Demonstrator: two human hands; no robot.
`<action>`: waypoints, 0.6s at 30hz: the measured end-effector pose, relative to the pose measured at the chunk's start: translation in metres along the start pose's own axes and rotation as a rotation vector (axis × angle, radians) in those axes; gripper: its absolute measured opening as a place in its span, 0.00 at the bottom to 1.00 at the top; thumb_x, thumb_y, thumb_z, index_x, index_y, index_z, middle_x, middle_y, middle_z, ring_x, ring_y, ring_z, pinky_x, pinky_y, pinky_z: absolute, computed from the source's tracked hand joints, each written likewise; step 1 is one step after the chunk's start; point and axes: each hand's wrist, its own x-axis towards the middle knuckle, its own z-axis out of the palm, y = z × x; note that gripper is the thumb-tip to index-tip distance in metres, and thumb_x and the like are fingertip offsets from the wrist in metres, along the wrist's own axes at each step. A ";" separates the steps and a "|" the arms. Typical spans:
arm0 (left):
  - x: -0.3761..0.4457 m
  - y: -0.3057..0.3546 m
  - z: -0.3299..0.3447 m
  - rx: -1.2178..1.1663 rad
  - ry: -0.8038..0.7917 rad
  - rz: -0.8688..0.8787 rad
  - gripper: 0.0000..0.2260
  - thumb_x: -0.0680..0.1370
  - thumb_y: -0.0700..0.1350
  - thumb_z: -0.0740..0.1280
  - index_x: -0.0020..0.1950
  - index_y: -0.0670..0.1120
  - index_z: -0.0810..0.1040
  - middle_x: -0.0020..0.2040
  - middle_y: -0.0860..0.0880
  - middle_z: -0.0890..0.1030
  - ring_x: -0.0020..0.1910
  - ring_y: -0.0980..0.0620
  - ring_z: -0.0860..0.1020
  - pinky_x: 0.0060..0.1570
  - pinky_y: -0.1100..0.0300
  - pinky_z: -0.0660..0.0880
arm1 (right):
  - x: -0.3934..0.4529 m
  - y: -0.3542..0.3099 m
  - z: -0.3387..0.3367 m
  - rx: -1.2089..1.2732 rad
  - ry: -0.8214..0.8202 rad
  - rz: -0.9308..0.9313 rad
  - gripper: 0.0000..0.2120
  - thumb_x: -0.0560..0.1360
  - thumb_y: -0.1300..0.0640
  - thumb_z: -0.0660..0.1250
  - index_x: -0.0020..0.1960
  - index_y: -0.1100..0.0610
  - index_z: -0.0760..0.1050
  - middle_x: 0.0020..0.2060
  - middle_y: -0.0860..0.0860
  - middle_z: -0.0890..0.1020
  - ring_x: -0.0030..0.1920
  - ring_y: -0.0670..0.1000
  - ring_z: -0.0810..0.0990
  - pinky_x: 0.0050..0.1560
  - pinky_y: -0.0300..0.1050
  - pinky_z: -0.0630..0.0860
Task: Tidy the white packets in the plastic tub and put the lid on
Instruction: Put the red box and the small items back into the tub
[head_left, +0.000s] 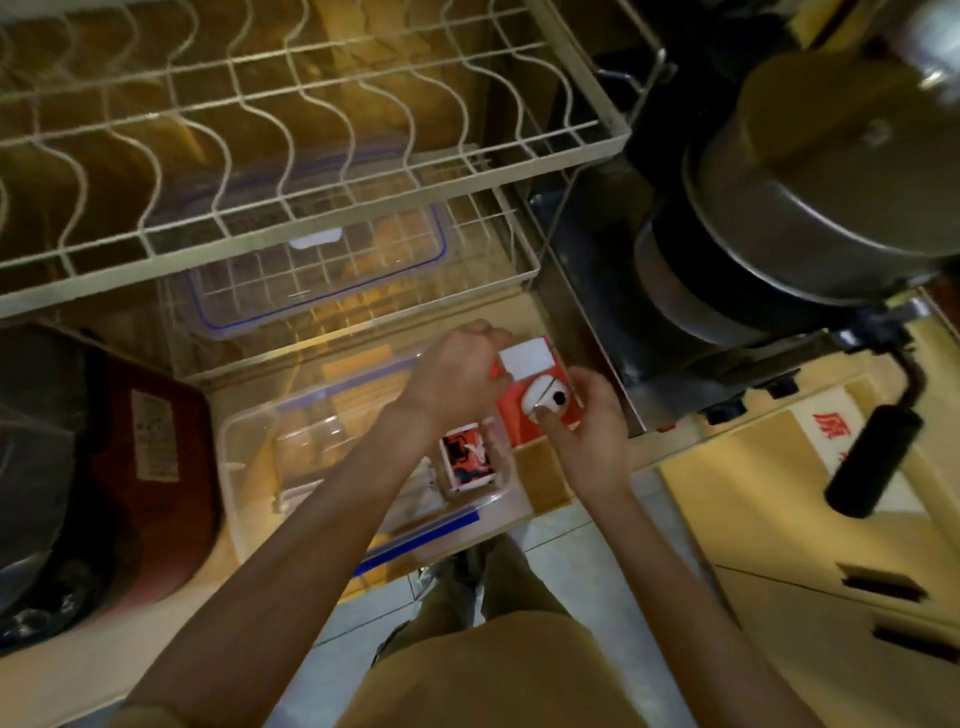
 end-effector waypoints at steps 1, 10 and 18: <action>0.006 0.003 0.004 0.016 -0.015 0.016 0.18 0.72 0.43 0.66 0.61 0.43 0.74 0.58 0.41 0.77 0.58 0.42 0.75 0.57 0.52 0.73 | 0.001 0.004 0.001 -0.010 0.002 0.023 0.24 0.70 0.55 0.70 0.63 0.51 0.68 0.60 0.51 0.76 0.61 0.51 0.74 0.61 0.50 0.74; 0.039 0.011 0.036 0.302 -0.085 -0.034 0.20 0.75 0.50 0.64 0.65 0.44 0.68 0.59 0.42 0.75 0.59 0.42 0.73 0.55 0.51 0.71 | 0.008 0.011 0.006 -0.109 -0.063 -0.027 0.28 0.70 0.56 0.71 0.67 0.51 0.64 0.64 0.50 0.72 0.66 0.49 0.69 0.65 0.42 0.68; 0.042 0.007 0.038 0.207 -0.069 -0.064 0.17 0.73 0.44 0.67 0.61 0.43 0.72 0.55 0.41 0.78 0.56 0.42 0.75 0.50 0.50 0.77 | 0.011 0.014 0.005 -0.259 -0.089 -0.123 0.27 0.72 0.51 0.69 0.69 0.56 0.66 0.63 0.53 0.74 0.63 0.52 0.69 0.63 0.45 0.69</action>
